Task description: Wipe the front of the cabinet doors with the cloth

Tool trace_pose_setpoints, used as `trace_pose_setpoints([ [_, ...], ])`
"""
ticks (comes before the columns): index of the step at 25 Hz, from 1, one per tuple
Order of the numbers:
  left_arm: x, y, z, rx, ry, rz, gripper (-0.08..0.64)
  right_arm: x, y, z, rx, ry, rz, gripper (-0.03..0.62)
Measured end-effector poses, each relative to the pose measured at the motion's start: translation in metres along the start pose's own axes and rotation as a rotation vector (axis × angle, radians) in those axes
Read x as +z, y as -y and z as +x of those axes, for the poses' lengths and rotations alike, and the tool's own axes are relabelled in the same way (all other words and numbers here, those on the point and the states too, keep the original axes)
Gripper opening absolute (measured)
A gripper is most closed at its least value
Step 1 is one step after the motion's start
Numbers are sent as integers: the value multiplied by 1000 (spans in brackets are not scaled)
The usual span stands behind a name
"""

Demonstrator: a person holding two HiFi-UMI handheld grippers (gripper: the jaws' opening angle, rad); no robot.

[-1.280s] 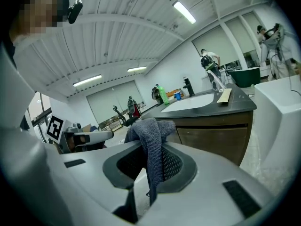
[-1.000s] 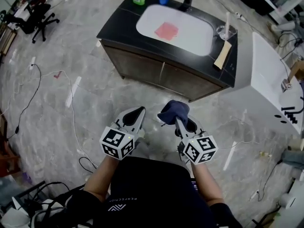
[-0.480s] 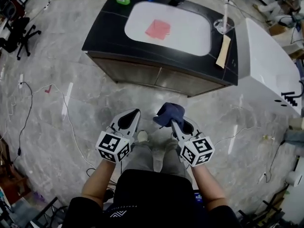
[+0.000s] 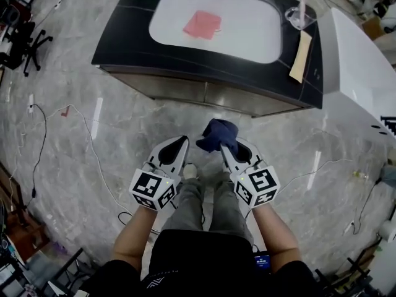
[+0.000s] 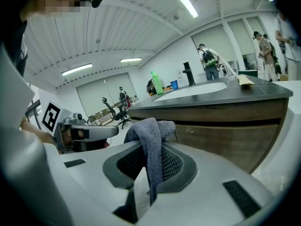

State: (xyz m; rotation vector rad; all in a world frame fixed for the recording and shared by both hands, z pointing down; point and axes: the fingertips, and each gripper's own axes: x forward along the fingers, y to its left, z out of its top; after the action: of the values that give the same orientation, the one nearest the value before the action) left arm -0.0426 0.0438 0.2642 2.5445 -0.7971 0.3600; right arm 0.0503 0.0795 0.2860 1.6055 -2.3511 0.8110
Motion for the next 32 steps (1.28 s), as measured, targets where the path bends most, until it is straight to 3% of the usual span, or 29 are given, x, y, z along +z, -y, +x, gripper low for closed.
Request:
trace_pose_setpoints([
  [12,-43,-41,17,123,-31,-64,8,-22,33,74,88,-36,1,71],
  [22,-54,-79,31,226,6,-116,8,-26,60,130,121,-46,-15,71],
  [28,-60,-86,36,250,2,-118,8,-23,79,142,100,-23,0,71],
  [32,-64,-81,50,226,-22,-104,8,-23,91,140,87,-18,6,71],
])
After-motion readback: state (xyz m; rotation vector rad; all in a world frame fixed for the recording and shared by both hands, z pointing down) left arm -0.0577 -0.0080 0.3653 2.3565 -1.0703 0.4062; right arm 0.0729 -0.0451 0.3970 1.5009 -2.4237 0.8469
